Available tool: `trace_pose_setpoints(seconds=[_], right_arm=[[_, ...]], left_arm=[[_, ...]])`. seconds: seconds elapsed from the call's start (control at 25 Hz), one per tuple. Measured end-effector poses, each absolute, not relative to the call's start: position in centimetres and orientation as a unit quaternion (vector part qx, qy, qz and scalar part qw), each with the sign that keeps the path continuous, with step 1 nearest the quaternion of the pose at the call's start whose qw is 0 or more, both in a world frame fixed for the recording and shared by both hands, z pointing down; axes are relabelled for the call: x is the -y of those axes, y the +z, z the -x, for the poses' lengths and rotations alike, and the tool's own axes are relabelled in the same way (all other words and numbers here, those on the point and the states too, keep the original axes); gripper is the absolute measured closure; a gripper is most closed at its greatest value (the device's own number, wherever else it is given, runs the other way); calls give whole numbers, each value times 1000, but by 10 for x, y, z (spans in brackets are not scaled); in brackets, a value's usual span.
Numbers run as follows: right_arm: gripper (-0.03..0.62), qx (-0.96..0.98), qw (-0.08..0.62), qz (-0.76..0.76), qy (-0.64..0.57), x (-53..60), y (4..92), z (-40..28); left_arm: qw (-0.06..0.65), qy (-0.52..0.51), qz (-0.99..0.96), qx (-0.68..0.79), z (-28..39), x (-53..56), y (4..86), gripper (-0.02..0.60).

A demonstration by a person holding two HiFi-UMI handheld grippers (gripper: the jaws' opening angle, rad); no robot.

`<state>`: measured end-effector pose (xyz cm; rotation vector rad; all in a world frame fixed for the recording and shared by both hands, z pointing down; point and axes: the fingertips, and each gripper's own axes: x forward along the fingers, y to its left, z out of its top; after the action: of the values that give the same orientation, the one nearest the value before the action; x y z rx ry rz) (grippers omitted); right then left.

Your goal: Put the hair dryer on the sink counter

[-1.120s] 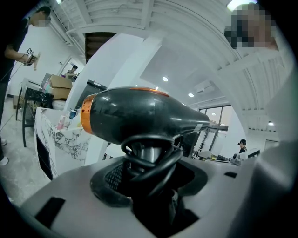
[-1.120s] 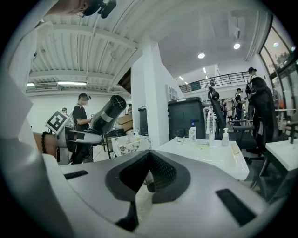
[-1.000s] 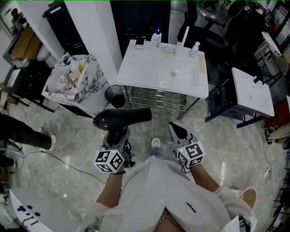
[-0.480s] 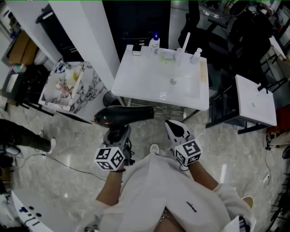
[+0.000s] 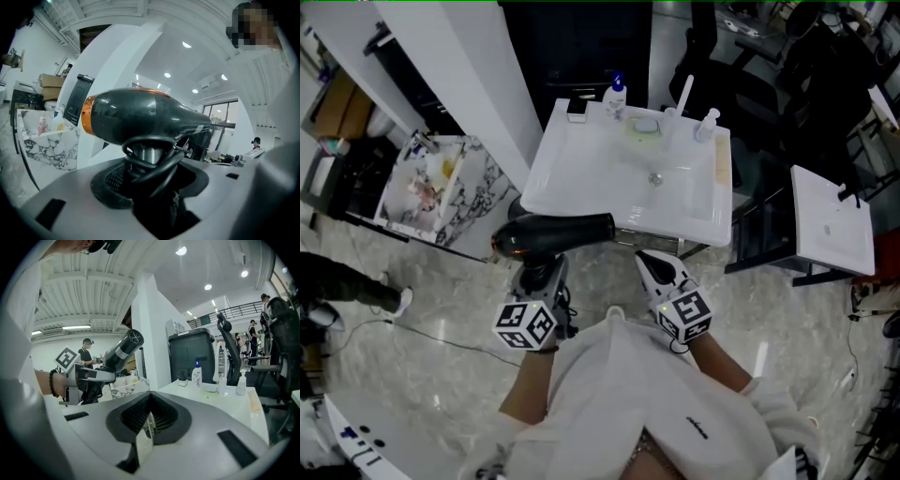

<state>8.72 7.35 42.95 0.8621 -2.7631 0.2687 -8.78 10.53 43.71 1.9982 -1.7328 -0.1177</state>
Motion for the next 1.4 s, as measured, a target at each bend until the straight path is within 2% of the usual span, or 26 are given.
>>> trace_pose_setpoints(seconds=[0.56,1.4], right_arm=[[577,944,129,-286,103,-34,450,-71],[577,926,152,-317,139,135,475,-2]], left_arm=[[264,-23,-733,626,92,-54,460,328],[306,48,-749,586,144,145,510,328]])
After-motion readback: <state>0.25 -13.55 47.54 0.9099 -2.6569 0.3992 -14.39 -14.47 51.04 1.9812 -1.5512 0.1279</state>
